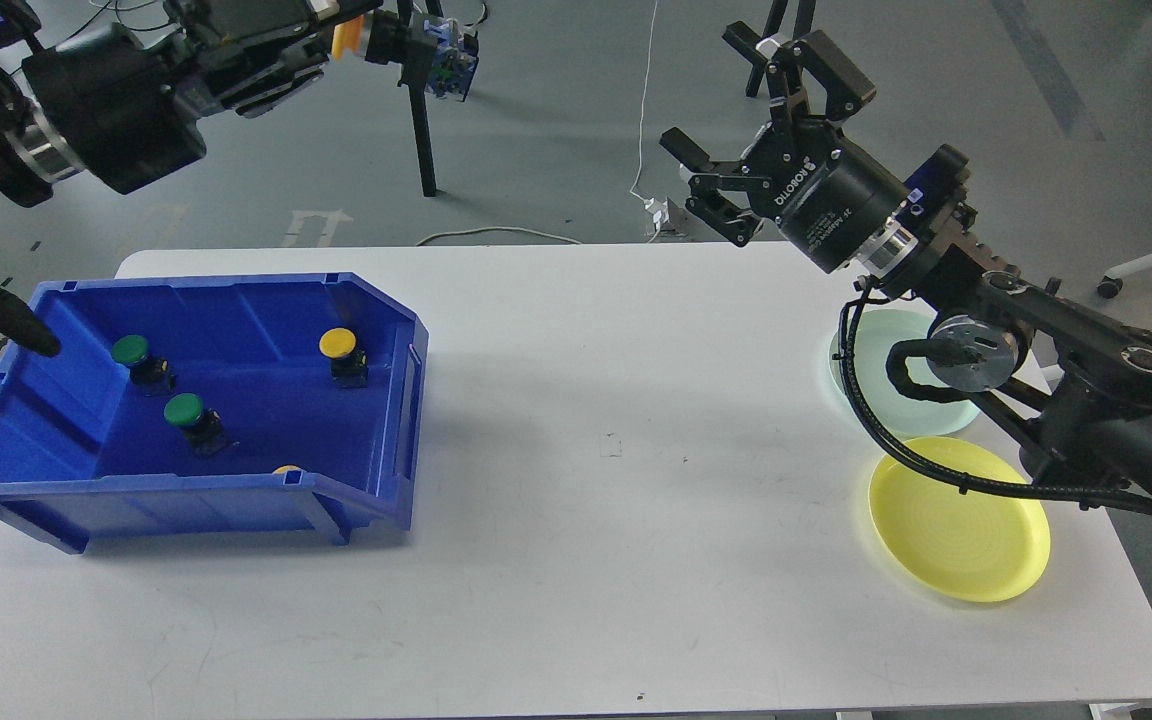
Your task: Pass button and place on color plate
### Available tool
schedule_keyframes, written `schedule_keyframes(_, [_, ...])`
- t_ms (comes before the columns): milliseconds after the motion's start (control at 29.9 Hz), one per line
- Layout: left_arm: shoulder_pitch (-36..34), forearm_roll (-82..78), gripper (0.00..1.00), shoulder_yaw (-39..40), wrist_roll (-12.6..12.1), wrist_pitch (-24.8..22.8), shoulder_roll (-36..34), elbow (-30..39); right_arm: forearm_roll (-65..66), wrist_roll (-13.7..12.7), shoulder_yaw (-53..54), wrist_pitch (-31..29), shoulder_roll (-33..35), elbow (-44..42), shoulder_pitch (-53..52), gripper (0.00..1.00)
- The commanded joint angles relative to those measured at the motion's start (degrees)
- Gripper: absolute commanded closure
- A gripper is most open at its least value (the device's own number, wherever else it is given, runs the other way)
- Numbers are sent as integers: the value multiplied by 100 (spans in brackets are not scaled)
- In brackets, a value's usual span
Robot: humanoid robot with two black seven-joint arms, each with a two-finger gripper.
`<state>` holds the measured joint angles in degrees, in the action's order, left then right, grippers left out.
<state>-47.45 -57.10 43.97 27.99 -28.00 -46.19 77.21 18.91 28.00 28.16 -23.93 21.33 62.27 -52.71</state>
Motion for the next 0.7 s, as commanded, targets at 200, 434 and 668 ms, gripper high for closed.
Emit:
schedule_keyframes(200, [8,-21,70,-46,1,0,998,-733,2291,0,-1250,1837,-138,22,-1258,4])
schedule_keyframes(434, [8,50,70,-46,1,0,1358,-1050,2951,0,-1621,2427,415,547,-1383,5])
schedule_keyframes(668, [-53,50,70,-37,1,0,1929,-1568,3013,0,-1876,2735,1240,1155,-1470,6])
